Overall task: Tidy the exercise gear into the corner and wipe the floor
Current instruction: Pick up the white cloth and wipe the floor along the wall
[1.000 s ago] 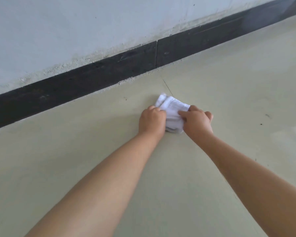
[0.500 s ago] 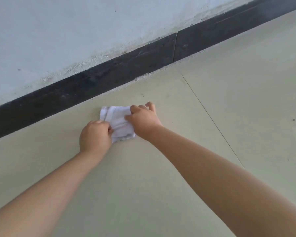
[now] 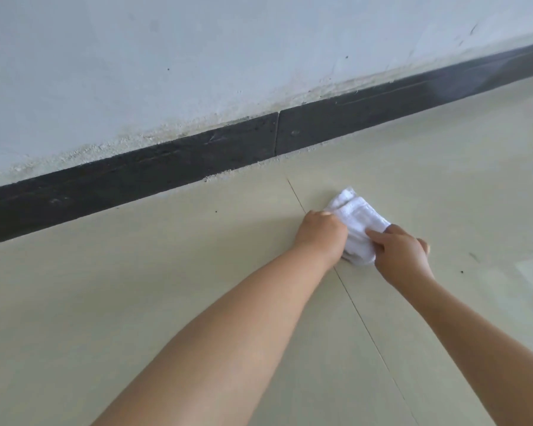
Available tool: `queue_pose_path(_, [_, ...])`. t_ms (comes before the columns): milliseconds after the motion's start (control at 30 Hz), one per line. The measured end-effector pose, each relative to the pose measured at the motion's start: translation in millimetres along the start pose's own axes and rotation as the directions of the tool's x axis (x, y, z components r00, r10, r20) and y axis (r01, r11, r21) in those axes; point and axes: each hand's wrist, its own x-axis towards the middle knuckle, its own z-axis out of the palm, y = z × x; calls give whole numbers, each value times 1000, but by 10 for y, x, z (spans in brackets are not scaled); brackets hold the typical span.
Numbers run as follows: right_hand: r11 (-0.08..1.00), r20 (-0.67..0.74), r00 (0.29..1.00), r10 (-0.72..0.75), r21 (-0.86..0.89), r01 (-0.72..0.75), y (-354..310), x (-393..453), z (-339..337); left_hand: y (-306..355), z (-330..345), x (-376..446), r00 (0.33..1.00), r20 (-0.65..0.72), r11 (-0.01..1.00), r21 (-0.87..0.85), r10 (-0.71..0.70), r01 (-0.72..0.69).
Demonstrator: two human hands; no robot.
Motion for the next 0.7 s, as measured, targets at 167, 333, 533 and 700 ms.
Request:
queue_pose_path(167, [996, -60, 997, -51, -70, 47, 92, -894, 328, 11, 243, -611, 958, -113, 956, 167, 262, -242])
queue_pose_path(333, [995, -152, 987, -47, -89, 34, -152, -812, 350, -94, 171, -788, 965, -111, 947, 247, 237, -205])
queue_pose_path(533, [981, -19, 985, -171, -93, 168, -961, -34, 342, -588, -212, -515, 990, 83, 969, 232, -112, 91])
queue_pose_path(700, [855, 184, 880, -438, -219, 471, -2194, -106, 705, -1686, -349, -1336, 938, 22, 873, 373, -346, 313])
